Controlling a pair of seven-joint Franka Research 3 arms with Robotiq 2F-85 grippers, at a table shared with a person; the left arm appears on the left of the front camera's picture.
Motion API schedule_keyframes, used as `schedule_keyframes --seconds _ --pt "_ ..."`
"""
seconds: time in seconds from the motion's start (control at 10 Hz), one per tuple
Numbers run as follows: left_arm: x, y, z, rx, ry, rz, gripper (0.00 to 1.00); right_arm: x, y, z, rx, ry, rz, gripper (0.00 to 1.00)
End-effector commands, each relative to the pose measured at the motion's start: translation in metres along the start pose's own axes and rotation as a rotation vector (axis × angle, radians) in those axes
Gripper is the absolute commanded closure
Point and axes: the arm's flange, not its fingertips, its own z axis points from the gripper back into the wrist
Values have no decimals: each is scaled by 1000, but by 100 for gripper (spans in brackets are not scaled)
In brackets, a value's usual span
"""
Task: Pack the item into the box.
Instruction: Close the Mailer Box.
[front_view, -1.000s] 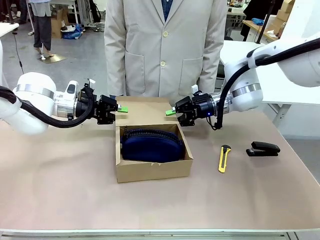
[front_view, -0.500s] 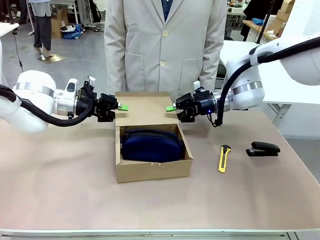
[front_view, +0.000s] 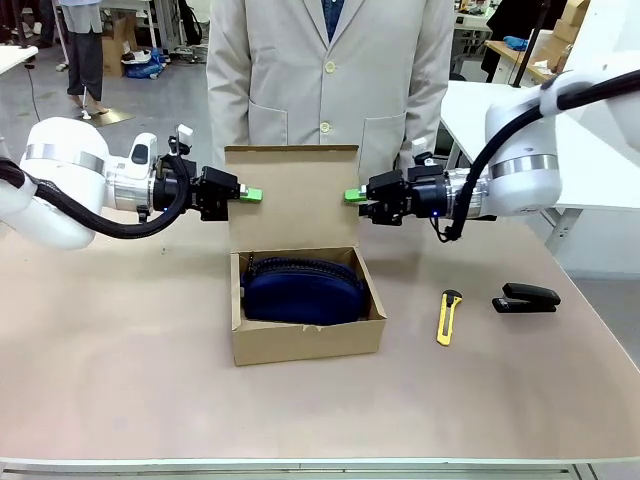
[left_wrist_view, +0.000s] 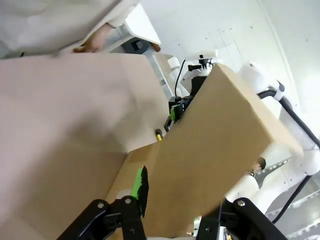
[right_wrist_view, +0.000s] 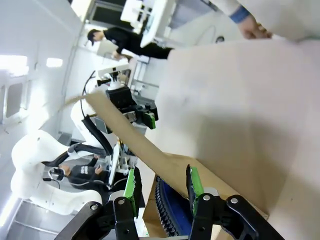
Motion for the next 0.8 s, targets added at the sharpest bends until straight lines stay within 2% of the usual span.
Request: schedule_keyframes --seconds 0.0,0.2,0.4,0.6,0.7 --pt "-5 -10 -6 -48 -13 -113 50 -23 10 12 37 -82 95 50" --pt "-7 -19 -8 -88 10 -188 50 -32 12 8 47 -91 174 50" --pt "-5 -24 -8 -134 48 -234 50 -35 13 1 70 -68 195 50" --pt "-2 -30 -10 -189 103 -291 50 -38 15 -1 82 -111 235 50" --pt "-1 -33 -13 -174 92 -298 50 -31 15 4 50 -47 176 50"
